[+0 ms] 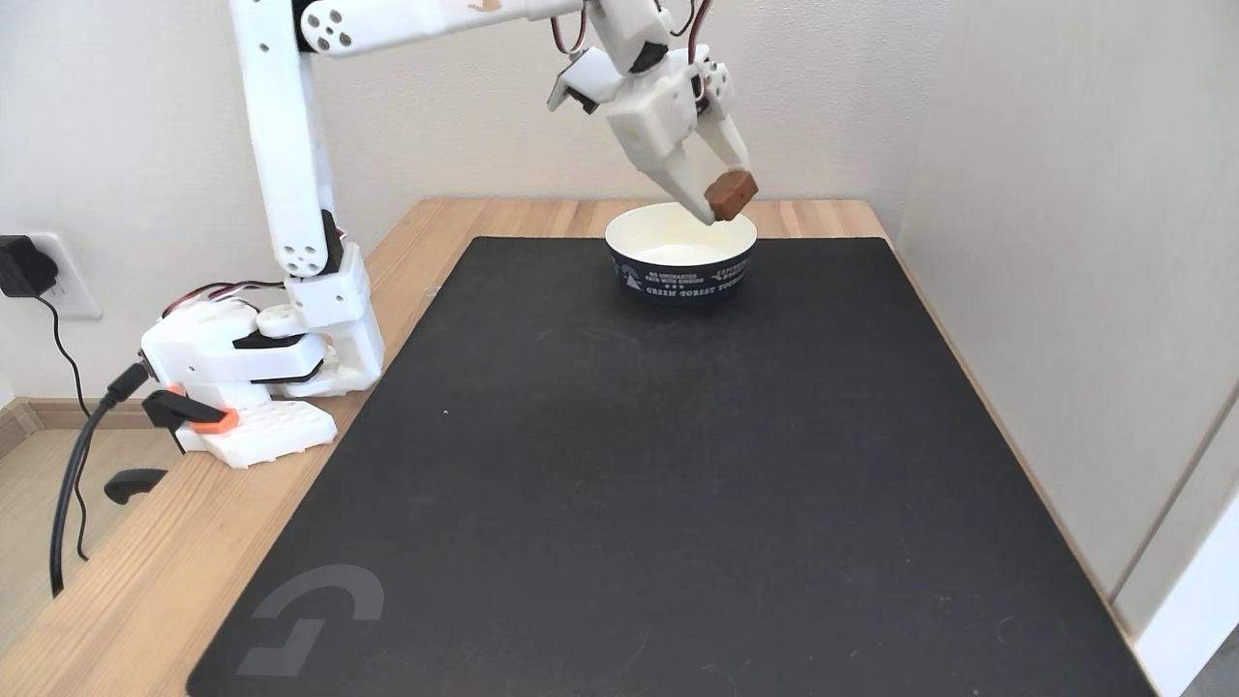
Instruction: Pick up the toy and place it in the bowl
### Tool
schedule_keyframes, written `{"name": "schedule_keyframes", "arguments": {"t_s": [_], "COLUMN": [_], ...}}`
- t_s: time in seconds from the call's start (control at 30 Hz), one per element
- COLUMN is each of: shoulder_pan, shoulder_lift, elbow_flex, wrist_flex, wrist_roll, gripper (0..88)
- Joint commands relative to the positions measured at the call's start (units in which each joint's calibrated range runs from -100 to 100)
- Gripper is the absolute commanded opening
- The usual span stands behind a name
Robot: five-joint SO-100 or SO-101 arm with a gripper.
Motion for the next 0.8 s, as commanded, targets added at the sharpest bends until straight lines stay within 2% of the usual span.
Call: {"name": "schedule_keyframes", "arguments": {"t_s": [0.0,0.1,0.3,0.4,0.43,0.53,0.57,0.63,0.77], "shoulder_pan": [-6.45,-11.97,-18.66,-19.41,-19.33,-18.49,-17.66,-16.99,-16.40], "shoulder_lift": [-3.37,-3.37,-2.62,-2.62,-2.70,-3.37,-3.37,-3.45,-3.78], "elbow_flex": [12.05,20.97,27.55,28.81,29.44,30.97,31.42,31.42,30.97], "wrist_flex": [-13.46,-27.26,-42.25,-44.11,-43.78,-41.66,-39.97,-38.02,-37.09], "wrist_roll": [-3.79,-8.70,-14.33,-15.64,-17.78,-21.80,-21.85,-22.01,-22.11], "gripper": [10.7,10.7,10.7,11.5,11.8,19.1,26.1,30.9,31.5]}}
